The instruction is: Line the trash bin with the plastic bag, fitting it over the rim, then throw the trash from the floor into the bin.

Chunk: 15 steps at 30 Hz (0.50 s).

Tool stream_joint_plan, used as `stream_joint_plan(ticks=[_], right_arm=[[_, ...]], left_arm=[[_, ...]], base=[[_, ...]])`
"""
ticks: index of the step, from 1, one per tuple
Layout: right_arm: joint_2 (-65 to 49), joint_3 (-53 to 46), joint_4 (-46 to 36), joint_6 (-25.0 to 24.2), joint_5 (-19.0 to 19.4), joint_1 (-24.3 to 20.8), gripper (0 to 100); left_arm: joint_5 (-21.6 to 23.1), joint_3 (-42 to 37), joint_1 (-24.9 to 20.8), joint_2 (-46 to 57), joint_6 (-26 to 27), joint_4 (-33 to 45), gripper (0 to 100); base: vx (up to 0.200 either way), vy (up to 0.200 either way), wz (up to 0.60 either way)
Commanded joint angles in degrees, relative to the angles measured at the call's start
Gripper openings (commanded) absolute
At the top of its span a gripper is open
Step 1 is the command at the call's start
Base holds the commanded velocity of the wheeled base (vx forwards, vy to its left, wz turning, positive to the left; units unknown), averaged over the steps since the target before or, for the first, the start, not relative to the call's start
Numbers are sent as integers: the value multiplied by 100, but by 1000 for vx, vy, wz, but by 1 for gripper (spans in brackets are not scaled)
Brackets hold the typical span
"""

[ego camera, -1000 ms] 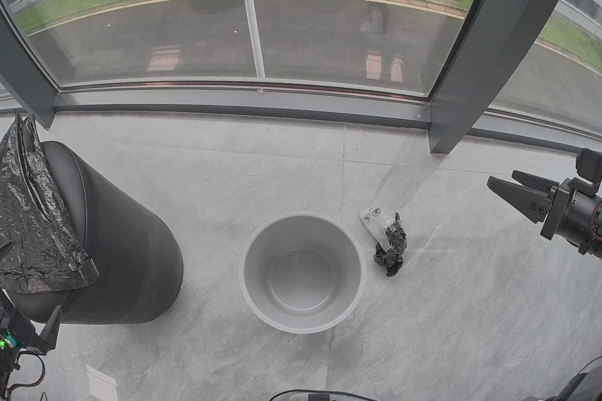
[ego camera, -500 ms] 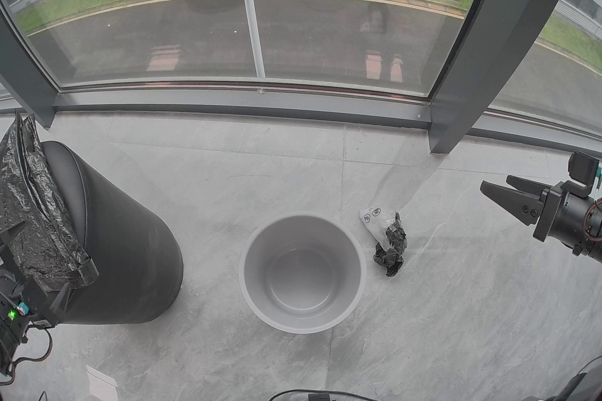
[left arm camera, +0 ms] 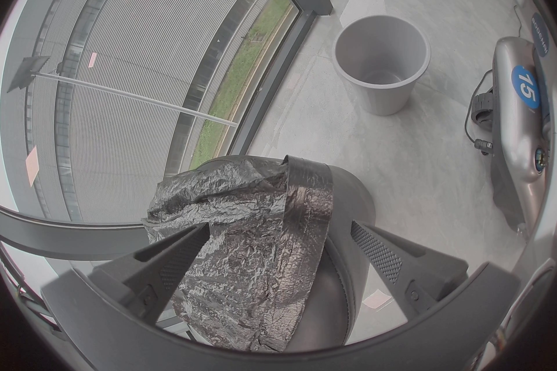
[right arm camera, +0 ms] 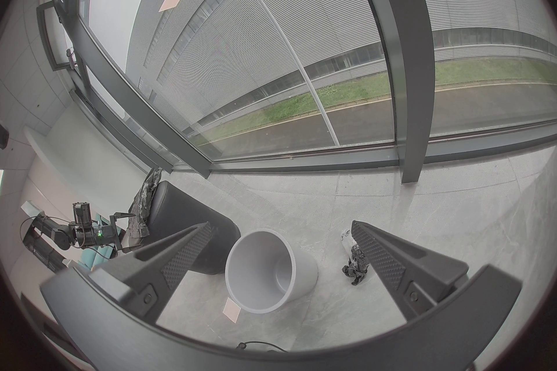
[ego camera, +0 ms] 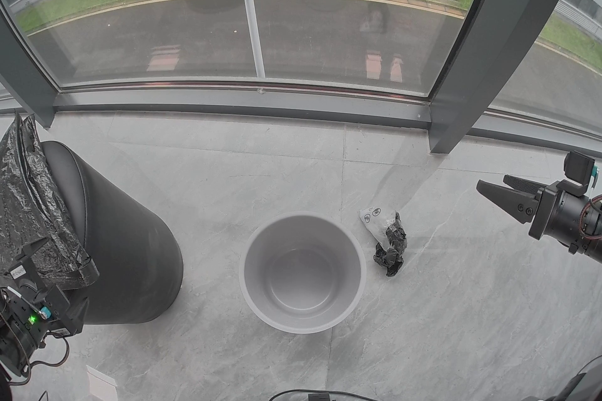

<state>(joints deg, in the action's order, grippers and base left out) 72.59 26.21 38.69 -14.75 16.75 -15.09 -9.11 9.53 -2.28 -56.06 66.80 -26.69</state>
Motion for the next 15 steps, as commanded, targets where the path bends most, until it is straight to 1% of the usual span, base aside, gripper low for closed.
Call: stream_joint_plan(ticks=[1, 2, 6, 8, 12, 15], right_arm=[[79, -19, 24, -2, 4, 6, 100], [79, -11, 24, -2, 4, 6, 100], [106, -19, 33, -2, 4, 6, 100], [123, -19, 33, -2, 4, 6, 100], [141, -19, 33, -2, 4, 6, 100], [158, -19, 33, -2, 4, 6, 100]], left_arm=[[-3, 22, -44, -54, -27, -3, 100], [-3, 22, -53, -54, -27, -3, 100], [-12, 31, -88, -265, -317, -39, 100], [-74, 49, -88, -396, -493, -188, 100], [-135, 22, -88, -476, -519, -645, 100], [-135, 22, -88, -467, -519, -777, 100]], base=[[0, 0, 0], [0, 0, 0], [0, 0, 0], [0, 0, 0], [0, 0, 0], [0, 0, 0]])
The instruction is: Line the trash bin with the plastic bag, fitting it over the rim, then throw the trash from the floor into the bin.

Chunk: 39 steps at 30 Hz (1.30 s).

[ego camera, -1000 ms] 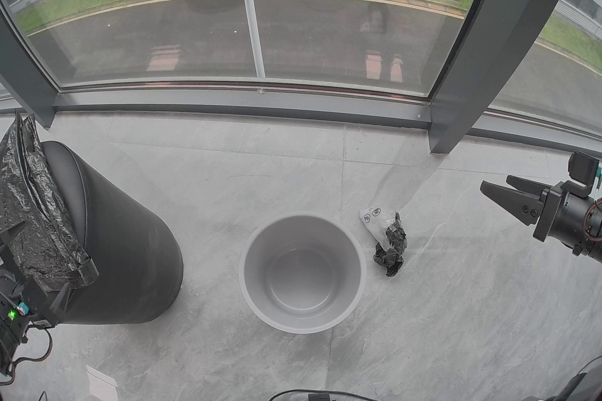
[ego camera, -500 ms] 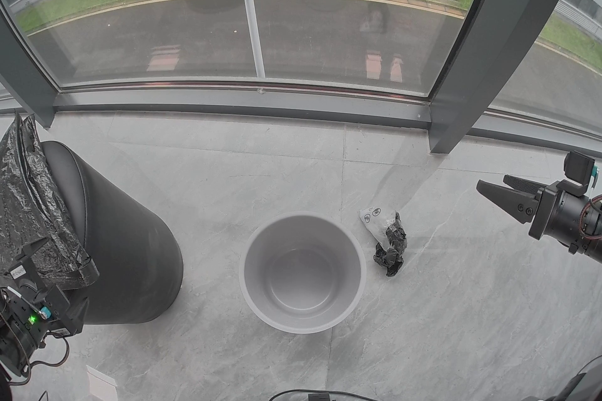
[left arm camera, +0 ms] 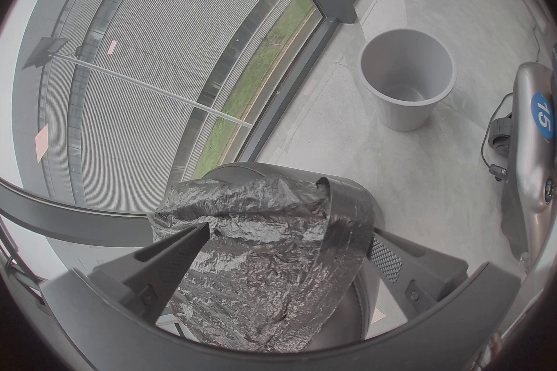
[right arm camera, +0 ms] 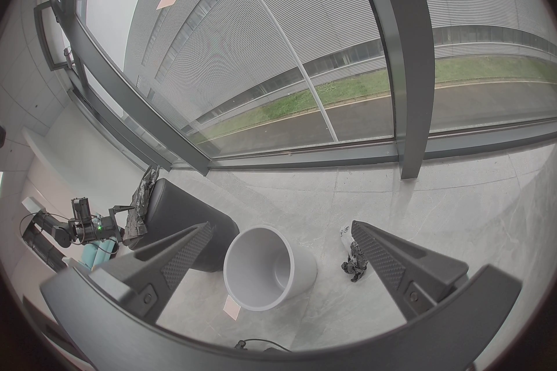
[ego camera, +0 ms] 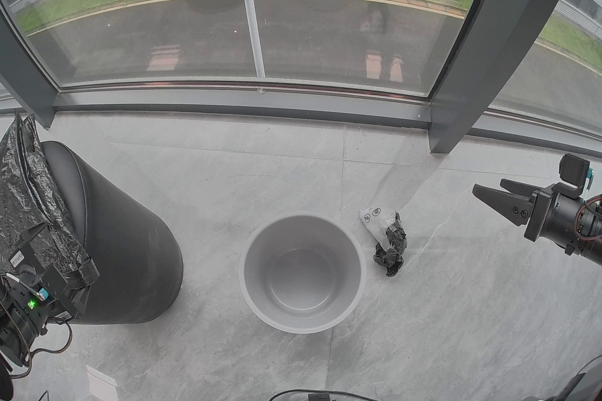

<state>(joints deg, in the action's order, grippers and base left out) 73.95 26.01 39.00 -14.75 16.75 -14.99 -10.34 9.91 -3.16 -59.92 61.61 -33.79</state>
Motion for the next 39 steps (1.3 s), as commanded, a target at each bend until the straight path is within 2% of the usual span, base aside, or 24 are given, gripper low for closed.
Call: stream_joint_plan(ticks=[1, 10, 20, 39], right_arm=[[23, 0, 3, -2, 4, -3, 100], [14, -44, 11, 7, 13, -3, 100], [14, -53, 11, 7, 13, -3, 100], [23, -70, 11, 7, 21, -3, 100]], left_arm=[[-12, -7, -1, -55, 0, -75, 100], [-21, 28, 8, 41, -9, -110, 100], [-56, 20, 34, 68, -18, -673, 100], [-548, 116, 43, -152, -211, -910, 100]], base=[[0, 0, 0], [0, 0, 0], [0, 0, 0], [0, 0, 0]])
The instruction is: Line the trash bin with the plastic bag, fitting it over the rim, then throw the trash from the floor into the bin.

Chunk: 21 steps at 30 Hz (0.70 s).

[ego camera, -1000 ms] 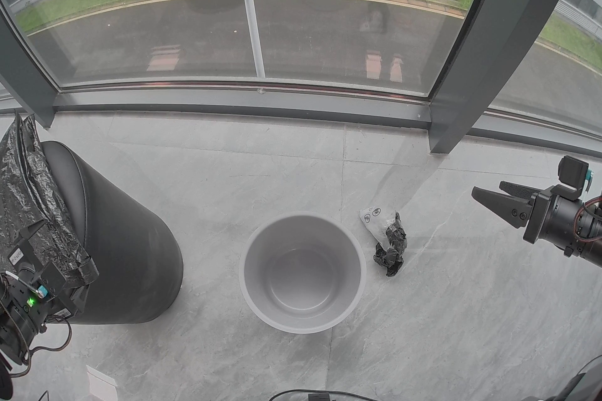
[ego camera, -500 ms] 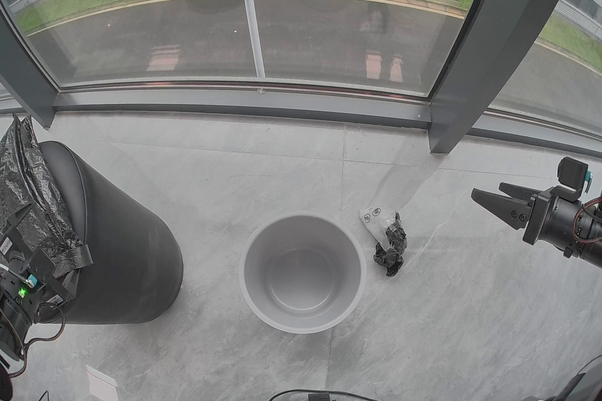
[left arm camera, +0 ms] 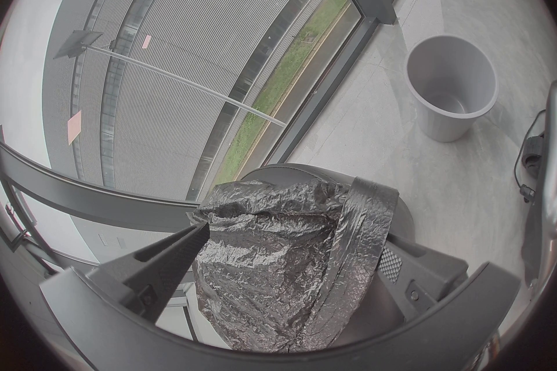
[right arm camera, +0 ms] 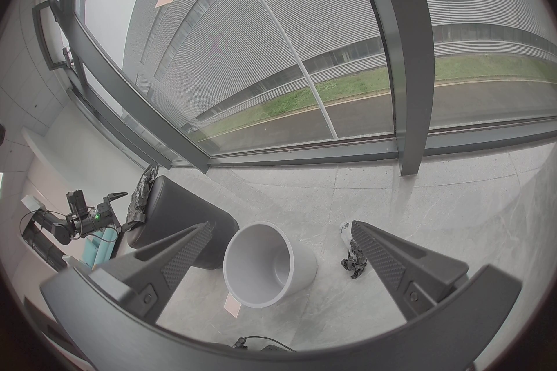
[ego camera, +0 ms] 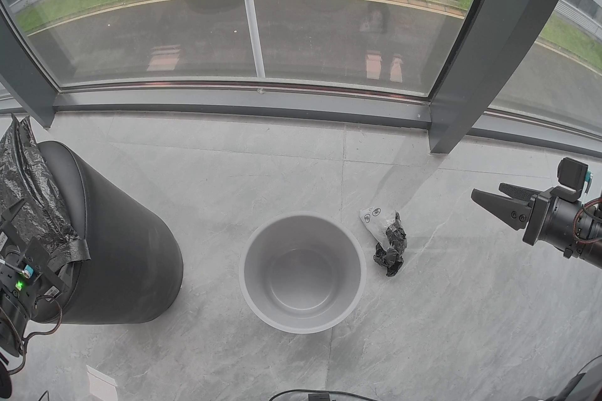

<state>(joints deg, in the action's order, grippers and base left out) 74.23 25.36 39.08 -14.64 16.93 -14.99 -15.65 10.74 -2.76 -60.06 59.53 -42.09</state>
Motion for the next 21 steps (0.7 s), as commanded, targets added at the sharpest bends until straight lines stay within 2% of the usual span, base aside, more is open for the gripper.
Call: stream_joint_plan(ticks=[1, 8, 21], right_arm=[[-5, -4, 3, -4, 3, -3, 100], [-5, -4, 3, -4, 3, -3, 100], [-5, -4, 3, -4, 3, -3, 100]], left_arm=[[-17, 42, 3, -208, -2, -159, 100], [-17, 174, -6, -665, -73, -607, 100], [-219, 376, 3, -1166, -90, -862, 100]], base=[[0, 0, 0], [0, 0, 0], [0, 0, 0]])
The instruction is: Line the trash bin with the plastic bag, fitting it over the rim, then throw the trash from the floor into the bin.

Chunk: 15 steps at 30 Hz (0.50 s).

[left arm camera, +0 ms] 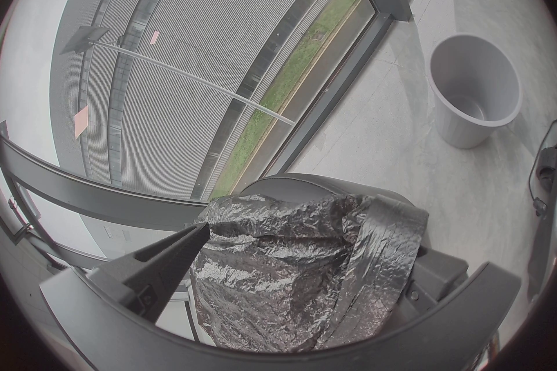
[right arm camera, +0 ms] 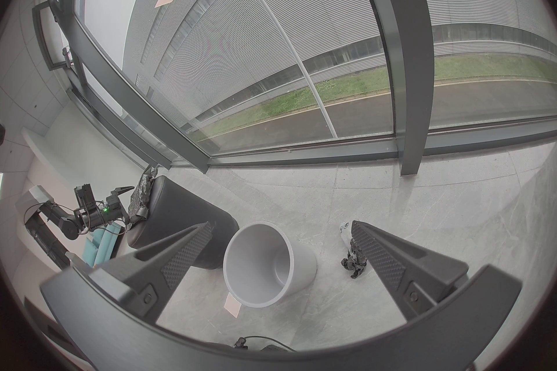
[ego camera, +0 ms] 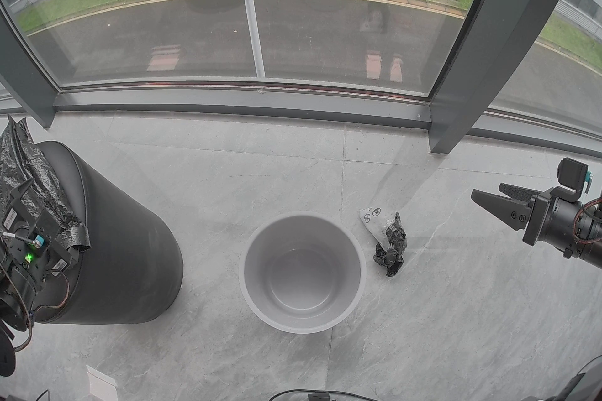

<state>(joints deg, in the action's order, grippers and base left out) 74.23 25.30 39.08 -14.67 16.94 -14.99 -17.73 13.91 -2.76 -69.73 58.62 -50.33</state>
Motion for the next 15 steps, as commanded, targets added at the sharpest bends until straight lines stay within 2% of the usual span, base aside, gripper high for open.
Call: stream_joint_plan(ticks=[1, 7, 8, 15], right_arm=[[-5, 2, 3, -1, 2, -3, 100], [-14, 2, 3, -1, 2, -3, 100], [-14, 2, 3, -1, 2, -3, 100], [-14, 2, 3, -1, 2, -3, 100]], left_arm=[[-12, 59, -6, -243, 0, -126, 100], [-12, 24, -6, -278, -9, -249, 100], [-12, 24, -6, -278, -9, -249, 0], [-12, 59, -6, -278, -62, -258, 0]], base=[[0, 0, 0], [0, 0, 0], [0, 0, 0], [0, 0, 0]])
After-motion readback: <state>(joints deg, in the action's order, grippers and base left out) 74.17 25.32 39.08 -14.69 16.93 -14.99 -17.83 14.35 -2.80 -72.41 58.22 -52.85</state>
